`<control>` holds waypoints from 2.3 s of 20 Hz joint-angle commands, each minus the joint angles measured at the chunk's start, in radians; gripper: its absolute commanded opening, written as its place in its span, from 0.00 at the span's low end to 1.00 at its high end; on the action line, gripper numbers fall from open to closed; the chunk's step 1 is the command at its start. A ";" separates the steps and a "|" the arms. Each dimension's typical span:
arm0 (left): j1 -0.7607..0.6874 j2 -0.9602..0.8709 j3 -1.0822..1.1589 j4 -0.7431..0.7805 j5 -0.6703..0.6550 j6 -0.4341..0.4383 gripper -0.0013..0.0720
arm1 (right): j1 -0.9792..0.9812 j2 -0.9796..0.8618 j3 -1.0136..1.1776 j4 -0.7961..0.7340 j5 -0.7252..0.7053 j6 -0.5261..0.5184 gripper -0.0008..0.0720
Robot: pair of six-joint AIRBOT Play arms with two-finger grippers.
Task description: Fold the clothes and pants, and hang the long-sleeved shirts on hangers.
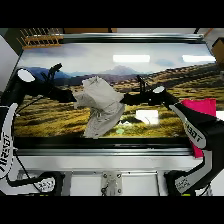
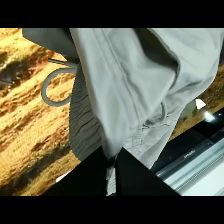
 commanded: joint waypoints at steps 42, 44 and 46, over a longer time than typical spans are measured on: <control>0.040 0.094 -0.109 -0.002 0.020 -0.034 0.04 | -0.022 -0.286 0.385 -0.262 0.055 0.370 0.89; 0.040 0.094 -0.109 -0.002 0.020 -0.034 0.04 | -0.009 -0.290 0.385 -0.262 0.055 0.367 0.89; 0.040 0.094 -0.109 -0.001 0.021 -0.034 0.04 | 0.000 -0.288 0.386 -0.262 0.050 0.334 0.51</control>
